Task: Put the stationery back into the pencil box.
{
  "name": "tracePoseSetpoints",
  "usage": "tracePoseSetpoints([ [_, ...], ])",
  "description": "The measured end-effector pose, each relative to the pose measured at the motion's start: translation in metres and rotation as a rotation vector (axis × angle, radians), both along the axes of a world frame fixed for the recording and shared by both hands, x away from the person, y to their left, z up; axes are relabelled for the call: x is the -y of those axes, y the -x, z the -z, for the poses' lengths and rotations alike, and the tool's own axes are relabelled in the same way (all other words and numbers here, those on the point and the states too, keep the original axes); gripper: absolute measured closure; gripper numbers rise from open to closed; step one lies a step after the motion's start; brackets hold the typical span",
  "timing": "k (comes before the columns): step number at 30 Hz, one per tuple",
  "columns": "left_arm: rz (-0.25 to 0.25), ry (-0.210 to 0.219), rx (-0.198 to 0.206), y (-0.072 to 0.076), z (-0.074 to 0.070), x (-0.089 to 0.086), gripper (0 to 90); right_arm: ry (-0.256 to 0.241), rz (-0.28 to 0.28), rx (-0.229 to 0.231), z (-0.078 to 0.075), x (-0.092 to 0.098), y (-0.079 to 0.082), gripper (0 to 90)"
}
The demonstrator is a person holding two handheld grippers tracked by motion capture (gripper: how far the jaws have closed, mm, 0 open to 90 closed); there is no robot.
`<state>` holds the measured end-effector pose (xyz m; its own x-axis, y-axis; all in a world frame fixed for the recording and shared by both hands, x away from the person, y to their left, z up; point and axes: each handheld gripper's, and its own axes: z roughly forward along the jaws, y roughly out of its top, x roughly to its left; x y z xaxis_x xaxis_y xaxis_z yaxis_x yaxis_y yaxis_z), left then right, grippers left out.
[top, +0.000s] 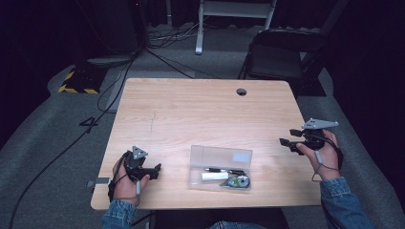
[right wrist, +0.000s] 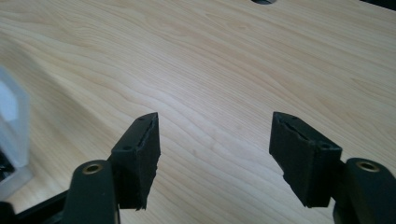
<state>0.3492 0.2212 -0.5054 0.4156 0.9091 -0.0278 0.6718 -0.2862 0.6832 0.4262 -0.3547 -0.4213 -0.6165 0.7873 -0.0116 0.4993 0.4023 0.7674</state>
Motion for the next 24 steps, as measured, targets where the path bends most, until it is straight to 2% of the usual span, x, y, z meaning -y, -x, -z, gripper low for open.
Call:
tracePoseSetpoints([
  [5,-0.006,0.002,-0.001,0.000,0.000,0.000,7.9,-0.009,0.045,0.010,0.012,0.012,-0.002,33.2],
  [9,-0.009,-0.005,0.000,0.002,0.000,0.000,7.9,-0.012,0.080,0.005,0.029,0.019,-0.004,32.1],
  [13,-0.014,-0.004,0.001,0.003,0.000,0.001,8.0,-0.003,0.074,-0.028,0.044,0.017,-0.006,31.9],
  [20,-0.015,-0.002,0.000,0.004,0.000,0.003,8.2,0.013,0.054,-0.050,0.067,0.009,-0.010,30.7],
  [22,-0.011,-0.002,0.000,0.004,0.000,0.003,8.1,0.016,0.055,-0.066,0.073,0.007,-0.011,26.7],
  [23,-0.009,-0.002,0.000,0.004,0.000,0.003,8.1,0.026,0.051,-0.083,0.077,0.005,-0.011,21.8],
  [24,-0.006,-0.005,-0.001,0.004,0.000,0.003,8.1,0.029,0.047,-0.049,0.081,0.003,-0.012,15.7],
])
